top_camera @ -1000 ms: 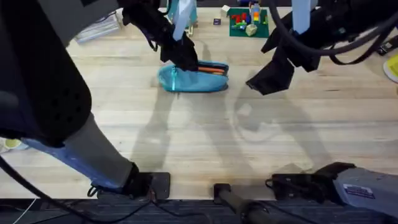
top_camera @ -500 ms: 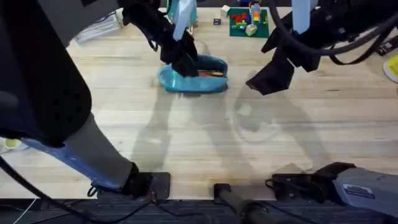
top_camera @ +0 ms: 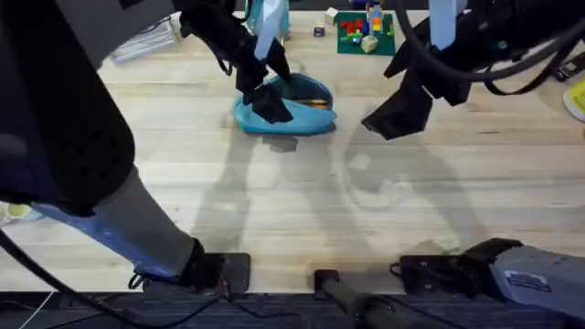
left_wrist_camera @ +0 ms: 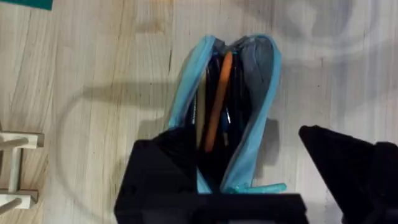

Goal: Unzip the bag, pick up the pens from the table one at a time and place them inside, then zip the bag closed.

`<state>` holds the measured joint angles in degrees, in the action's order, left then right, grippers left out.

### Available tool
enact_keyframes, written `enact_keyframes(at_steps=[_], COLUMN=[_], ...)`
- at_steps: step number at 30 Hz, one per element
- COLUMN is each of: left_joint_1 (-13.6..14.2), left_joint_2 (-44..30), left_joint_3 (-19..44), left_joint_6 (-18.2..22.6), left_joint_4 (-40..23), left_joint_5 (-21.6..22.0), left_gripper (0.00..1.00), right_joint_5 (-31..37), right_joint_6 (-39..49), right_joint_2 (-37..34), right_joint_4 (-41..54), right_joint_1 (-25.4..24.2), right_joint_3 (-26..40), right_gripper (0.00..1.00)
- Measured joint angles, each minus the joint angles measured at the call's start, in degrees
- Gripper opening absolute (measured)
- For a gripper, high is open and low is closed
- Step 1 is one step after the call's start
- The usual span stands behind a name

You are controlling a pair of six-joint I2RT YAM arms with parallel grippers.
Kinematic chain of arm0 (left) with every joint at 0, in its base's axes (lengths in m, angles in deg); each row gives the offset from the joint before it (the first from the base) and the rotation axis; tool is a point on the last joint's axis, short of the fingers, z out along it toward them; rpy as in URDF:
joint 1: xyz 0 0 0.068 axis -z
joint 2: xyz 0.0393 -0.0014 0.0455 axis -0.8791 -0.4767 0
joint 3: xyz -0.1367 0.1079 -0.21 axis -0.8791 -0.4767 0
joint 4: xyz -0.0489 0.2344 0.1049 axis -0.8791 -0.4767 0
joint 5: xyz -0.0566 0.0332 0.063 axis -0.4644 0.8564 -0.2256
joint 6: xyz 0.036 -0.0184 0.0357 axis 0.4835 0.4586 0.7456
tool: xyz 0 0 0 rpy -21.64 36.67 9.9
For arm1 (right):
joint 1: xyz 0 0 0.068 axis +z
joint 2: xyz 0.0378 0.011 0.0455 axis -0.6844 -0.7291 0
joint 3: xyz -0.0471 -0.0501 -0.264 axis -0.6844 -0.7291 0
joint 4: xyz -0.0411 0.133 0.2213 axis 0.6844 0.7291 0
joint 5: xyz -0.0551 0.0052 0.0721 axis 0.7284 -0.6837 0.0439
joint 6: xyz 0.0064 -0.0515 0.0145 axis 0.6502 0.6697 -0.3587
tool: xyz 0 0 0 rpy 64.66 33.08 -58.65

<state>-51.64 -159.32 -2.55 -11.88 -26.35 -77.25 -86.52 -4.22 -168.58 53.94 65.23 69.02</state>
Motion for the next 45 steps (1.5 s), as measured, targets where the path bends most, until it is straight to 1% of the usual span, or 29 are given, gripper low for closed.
enact_keyframes(at_steps=[10, 14, 19, 21, 26, 35, 40, 45], left_joint_1=[0.00, 0.00, -0.02, -0.02, -0.02, -0.36, -2.55, -5.36], left_joint_2=[0.00, 0.22, 3.38, 5.16, 10.68, 22.31, 27.35, 29.80], left_joint_3=[0.16, 1.80, 2.93, 2.95, 2.97, 3.02, 3.38, 3.43], left_joint_6=[0.00, -0.13, -1.85, -3.30, -8.37, -18.23, -24.39, -28.22], left_joint_4=[-0.04, -0.09, 0.19, 0.20, 0.07, 0.04, -0.43, -3.17], left_joint_5=[-0.98, -0.98, -0.96, -0.96, -0.33, 4.03, 4.75, 5.36], left_gripper=[0.995, 0.995, 0.995, 0.996, 0.995, 0.995, 0.995, 0.995], right_joint_5=[0.00, 0.00, 0.00, 0.00, 0.00, 0.00, 0.00, 0.00], right_joint_6=[0.00, 0.00, 0.00, 0.00, 0.00, 0.00, 0.00, 0.00], right_joint_2=[0.01, 0.01, 0.01, 0.01, 0.01, 0.01, 0.01, 0.01], right_joint_4=[0.00, 0.00, 0.00, 0.00, 0.00, 0.00, 0.00, 0.00], right_joint_1=[0.00, 0.00, 0.00, 0.00, 0.00, 0.00, 0.00, 0.00], right_joint_3=[0.00, 0.00, 0.00, 0.00, 0.00, 0.00, 0.00, 0.00], right_gripper=[0.997, 0.998, 0.996, 0.996, 0.996, 0.997, 0.997, 0.997])
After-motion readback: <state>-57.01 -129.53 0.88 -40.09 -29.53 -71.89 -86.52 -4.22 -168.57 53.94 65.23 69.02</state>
